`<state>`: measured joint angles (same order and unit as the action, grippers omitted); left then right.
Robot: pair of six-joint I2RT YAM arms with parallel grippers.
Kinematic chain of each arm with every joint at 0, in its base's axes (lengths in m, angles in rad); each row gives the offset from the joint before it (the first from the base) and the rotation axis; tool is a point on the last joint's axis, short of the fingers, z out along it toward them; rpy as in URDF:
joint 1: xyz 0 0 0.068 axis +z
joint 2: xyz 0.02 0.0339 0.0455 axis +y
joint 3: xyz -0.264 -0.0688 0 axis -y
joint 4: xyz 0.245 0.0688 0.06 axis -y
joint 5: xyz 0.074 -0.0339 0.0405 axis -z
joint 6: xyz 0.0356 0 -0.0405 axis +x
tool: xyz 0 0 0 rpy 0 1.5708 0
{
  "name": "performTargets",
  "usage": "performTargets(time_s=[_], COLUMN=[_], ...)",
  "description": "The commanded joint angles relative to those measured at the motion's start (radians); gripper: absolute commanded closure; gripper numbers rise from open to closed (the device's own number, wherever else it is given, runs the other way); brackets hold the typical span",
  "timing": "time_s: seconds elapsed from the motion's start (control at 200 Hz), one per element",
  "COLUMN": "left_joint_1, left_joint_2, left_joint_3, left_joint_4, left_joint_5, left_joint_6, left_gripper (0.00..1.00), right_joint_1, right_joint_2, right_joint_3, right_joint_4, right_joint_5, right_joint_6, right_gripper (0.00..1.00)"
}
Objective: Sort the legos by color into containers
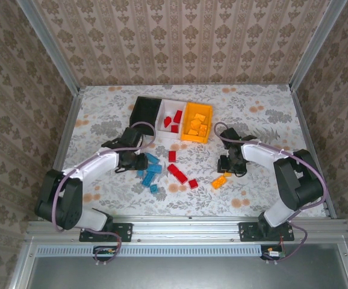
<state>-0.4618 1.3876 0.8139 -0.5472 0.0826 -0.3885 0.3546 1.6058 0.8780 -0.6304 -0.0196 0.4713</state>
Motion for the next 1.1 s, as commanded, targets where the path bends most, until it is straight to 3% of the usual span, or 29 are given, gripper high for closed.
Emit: performTargets(time_s=[0.0,0.21,0.55,1.095], left_joint_1=[0.035,0.070,0.166,0.236], left_joint_2=[-0.052,-0.093,-0.056,0.514], left_joint_3=[0.004,0.049,0.244,0.920], left_joint_4=[-0.057,-0.099,-0.134,-0.112], left_joint_5=[-0.015,-0.001,0.024,0.088], left_joint_6=[0.023,0.040,0.086,0.198], left_gripper=[0.70,0.70,0.69,0.69], right_joint_1=[-0.007,-0.008,-0.008,-0.007], right_joint_2=[0.018,-0.005,-0.106,-0.197], right_joint_3=[0.023,0.022,0.050,0.139], right_joint_4=[0.017,0.017,-0.024,-0.060], right_joint_5=[-0.011,-0.013,-0.024,-0.074], right_joint_6=[-0.008,-0.006,0.010,0.007], right_gripper=[0.52,0.62,0.63,0.63])
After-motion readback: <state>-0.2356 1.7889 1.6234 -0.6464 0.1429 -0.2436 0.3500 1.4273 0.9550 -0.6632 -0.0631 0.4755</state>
